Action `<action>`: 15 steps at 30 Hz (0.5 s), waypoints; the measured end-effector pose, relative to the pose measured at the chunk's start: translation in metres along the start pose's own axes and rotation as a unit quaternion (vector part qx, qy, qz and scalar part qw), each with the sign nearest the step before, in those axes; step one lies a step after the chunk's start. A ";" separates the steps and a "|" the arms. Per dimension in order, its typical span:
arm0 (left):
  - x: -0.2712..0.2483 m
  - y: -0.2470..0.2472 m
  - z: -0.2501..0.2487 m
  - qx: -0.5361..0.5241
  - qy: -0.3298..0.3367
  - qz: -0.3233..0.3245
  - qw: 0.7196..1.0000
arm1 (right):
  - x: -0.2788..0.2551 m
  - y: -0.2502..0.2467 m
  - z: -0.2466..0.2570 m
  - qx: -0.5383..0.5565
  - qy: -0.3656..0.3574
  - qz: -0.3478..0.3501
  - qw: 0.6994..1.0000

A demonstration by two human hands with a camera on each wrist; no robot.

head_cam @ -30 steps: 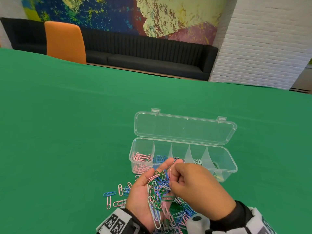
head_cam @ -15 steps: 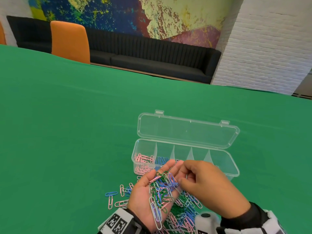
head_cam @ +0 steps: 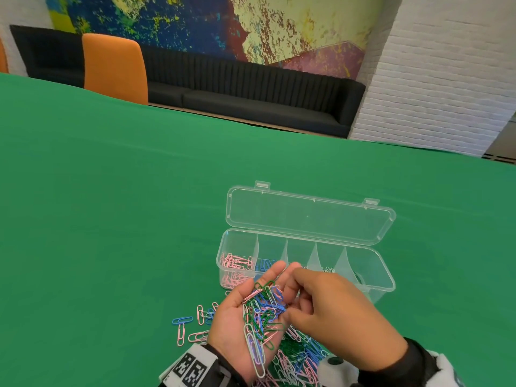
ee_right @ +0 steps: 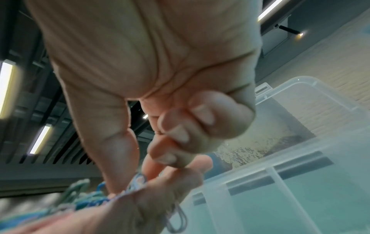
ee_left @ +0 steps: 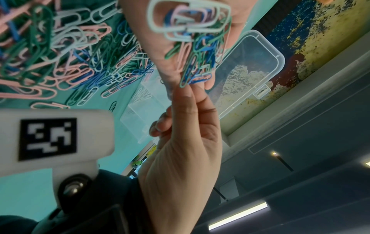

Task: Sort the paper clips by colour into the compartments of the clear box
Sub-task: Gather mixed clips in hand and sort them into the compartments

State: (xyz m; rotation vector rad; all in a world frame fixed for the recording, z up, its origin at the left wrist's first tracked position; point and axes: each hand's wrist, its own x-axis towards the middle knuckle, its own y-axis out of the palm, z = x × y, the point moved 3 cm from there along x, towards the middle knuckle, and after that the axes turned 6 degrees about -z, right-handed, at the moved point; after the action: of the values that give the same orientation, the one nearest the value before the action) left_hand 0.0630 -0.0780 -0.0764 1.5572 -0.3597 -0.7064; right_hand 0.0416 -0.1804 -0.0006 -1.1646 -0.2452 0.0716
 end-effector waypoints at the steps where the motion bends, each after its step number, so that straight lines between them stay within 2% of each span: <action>1: 0.000 0.000 0.000 -0.003 0.000 -0.004 1.000 | 0.000 0.001 0.000 -0.006 -0.002 -0.007 1.000; 3: -0.001 0.000 -0.001 -0.002 -0.006 -0.011 1.000 | 0.000 0.003 0.002 -0.019 -0.002 -0.013 1.000; 7: -0.002 0.000 -0.001 -0.028 -0.014 0.012 0.999 | 0.001 0.004 0.004 -0.027 -0.009 -0.009 1.000; 10: -0.001 -0.001 0.000 -0.035 -0.049 0.027 0.998 | 0.000 0.006 0.007 -0.029 -0.020 -0.001 0.999; 12: -0.002 -0.001 -0.001 -0.013 -0.032 0.004 0.999 | 0.000 0.007 0.007 -0.039 -0.023 0.002 0.999; 15: -0.003 0.003 0.001 -0.025 -0.018 0.012 0.999 | 0.000 0.008 0.006 -0.048 -0.032 0.013 0.998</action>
State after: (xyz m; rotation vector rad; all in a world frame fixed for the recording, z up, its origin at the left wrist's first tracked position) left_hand 0.0602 -0.0776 -0.0728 1.4919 -0.3841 -0.7219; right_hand 0.0411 -0.1719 -0.0054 -1.2632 -0.2925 0.1197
